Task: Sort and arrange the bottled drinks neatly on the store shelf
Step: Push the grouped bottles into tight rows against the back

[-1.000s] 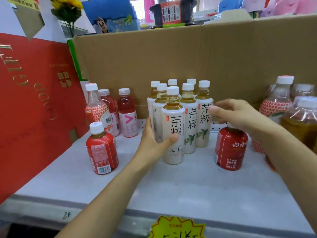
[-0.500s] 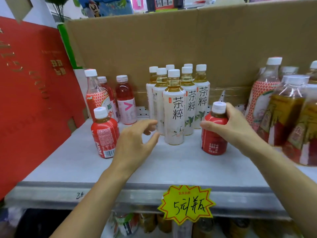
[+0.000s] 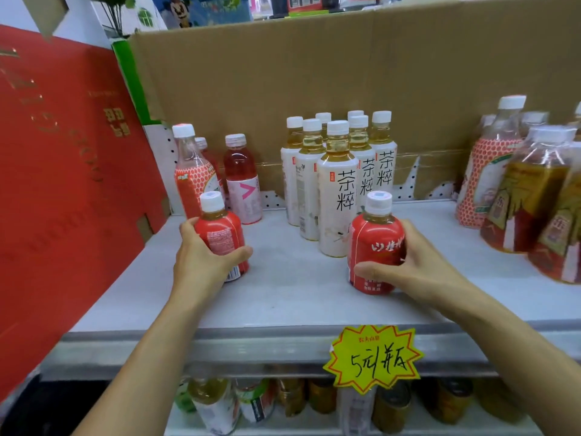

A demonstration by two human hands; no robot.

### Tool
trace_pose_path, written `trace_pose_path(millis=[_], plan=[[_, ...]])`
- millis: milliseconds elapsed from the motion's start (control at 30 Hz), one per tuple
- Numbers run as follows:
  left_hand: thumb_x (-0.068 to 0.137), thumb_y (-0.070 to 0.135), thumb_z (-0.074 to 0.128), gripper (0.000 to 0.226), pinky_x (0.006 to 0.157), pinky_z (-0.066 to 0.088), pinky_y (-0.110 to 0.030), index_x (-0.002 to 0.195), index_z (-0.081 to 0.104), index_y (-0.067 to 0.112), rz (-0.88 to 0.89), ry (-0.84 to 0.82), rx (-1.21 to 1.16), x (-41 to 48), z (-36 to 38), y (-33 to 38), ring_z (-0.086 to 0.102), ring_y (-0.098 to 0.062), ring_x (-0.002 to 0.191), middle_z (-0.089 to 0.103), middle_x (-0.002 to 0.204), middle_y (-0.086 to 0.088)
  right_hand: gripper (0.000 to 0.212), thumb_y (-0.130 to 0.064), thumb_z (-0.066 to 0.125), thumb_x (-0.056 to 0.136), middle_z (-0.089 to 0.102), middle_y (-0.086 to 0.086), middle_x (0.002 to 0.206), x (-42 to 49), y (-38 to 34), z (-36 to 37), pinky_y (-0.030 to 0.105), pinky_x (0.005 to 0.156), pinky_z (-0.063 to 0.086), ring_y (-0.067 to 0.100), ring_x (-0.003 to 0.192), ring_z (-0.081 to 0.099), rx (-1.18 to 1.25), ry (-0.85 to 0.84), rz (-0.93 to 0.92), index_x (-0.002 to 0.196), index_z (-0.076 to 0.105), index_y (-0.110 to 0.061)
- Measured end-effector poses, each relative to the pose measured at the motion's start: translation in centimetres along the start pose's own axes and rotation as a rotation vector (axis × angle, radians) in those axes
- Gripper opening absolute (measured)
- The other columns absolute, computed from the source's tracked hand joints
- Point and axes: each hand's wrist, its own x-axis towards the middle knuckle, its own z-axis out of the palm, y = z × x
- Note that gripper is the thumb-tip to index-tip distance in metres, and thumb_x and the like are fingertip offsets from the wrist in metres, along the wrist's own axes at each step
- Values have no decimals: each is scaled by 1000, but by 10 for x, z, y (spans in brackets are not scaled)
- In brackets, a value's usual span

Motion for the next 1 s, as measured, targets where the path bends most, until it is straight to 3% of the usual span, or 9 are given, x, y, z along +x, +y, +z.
trace_pose_path(millis=[100, 167, 267, 333, 533, 633, 833, 1000], plan=[[71, 24, 88, 92, 108, 43, -48, 143, 31, 20, 7, -45, -2, -5, 4, 3, 55, -24, 123, 52, 137, -3, 74, -25, 88, 67, 65, -7, 113, -3, 2, 3, 35, 88, 54, 8, 101, 64, 1, 61, -21, 128, 46, -30], [71, 25, 87, 90, 106, 45, -45, 144, 33, 21, 37, -90, -42, -13, 9, 8, 56, -21, 120, 55, 134, -1, 72, -24, 88, 66, 66, -6, 111, -5, 0, 4, 31, 85, 54, 7, 99, 65, 26, 92, -42, 126, 50, -29], [72, 25, 86, 80, 87, 48, -24, 137, 41, 24, 103, -150, -141, -34, 19, 20, 61, -6, 104, 60, 122, 6, 71, -27, 89, 64, 67, -6, 109, -13, -4, 3, 25, 79, 52, 5, 95, 66, 44, 168, -87, 125, 52, -28], [73, 27, 85, 71, 75, 46, -18, 130, 43, 29, 130, -177, -210, -50, 28, 31, 62, -2, 97, 63, 114, 8, 69, -30, 87, 64, 66, -8, 106, -22, -9, -3, 22, 74, 51, 3, 90, 66, 70, 217, -117, 124, 53, -29], [66, 38, 84, 66, 72, 53, -19, 122, 50, 30, 194, -276, -369, -110, 60, 80, 68, 0, 85, 68, 102, 9, 57, -29, 84, 72, 64, -10, 101, -67, -16, -41, 10, 62, 50, -6, 81, 64, 94, 261, -178, 118, 50, -33], [58, 46, 90, 72, 77, 58, -30, 118, 54, 29, 196, -315, -382, -148, 85, 99, 70, -7, 86, 70, 99, 6, 62, -30, 85, 71, 62, -11, 102, -98, -10, -68, 5, 62, 47, -9, 81, 62, 54, 296, -188, 122, 49, -31], [70, 35, 85, 53, 78, 60, -37, 113, 53, 31, 169, -365, -385, -240, 142, 130, 69, -8, 83, 68, 98, 4, 67, -38, 85, 70, 59, -9, 108, -174, 21, -144, 20, 70, 55, 3, 93, 64, 13, 293, -106, 122, 44, -34], [68, 39, 85, 56, 75, 57, -29, 112, 51, 33, 166, -461, -351, -314, 189, 150, 67, -3, 81, 67, 98, 7, 68, -34, 85, 70, 60, -9, 106, -241, 47, -214, 10, 60, 52, -8, 83, 64, 14, 294, -56, 123, 43, -32]])
